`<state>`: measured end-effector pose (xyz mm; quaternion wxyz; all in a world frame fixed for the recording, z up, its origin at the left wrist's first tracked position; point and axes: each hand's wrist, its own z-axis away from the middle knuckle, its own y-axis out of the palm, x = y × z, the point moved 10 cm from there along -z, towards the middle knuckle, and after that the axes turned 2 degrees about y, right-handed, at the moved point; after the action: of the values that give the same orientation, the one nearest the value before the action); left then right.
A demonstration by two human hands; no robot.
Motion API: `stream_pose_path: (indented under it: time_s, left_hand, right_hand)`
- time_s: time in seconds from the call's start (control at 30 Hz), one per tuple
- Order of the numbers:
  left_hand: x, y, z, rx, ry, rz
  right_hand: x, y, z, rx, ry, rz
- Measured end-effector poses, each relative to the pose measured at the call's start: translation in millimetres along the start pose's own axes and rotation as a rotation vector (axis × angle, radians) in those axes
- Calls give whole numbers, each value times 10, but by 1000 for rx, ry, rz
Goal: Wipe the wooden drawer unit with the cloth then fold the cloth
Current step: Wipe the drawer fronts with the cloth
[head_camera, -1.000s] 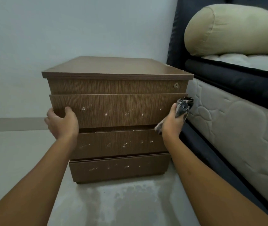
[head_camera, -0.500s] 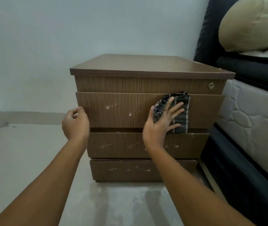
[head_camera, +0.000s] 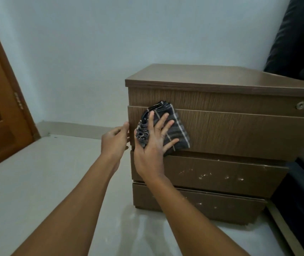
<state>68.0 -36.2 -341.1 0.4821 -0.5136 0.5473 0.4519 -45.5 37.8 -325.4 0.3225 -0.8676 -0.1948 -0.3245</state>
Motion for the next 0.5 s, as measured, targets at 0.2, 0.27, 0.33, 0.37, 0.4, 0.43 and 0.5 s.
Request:
stream_pose_path:
  time_s: [0.2, 0.27, 0.33, 0.37, 0.4, 0.43, 0.5]
  left_hand:
    - [227, -43, -132, 132, -167, 165]
    - [283, -49, -161, 173, -204, 262]
    - [287, -29, -124, 219, -238, 358]
    - [268, -11, -92, 244, -249, 406]
    - [246, 9, -57, 266, -253, 451]
    - [218, 25, -21, 277, -255, 488]
    - [198, 24, -10, 278, -249, 542]
  right_hand:
    - [255, 277, 64, 109, -10, -140]
    - [356, 326, 86, 146, -25, -232]
    - [460, 367, 114, 191, -48, -314]
    - [509, 389, 128, 220, -47, -353]
    - [537, 415, 143, 258, -32, -391]
    - [542, 440, 158, 296, 3, -427]
    - [492, 531, 180, 353, 87, -492]
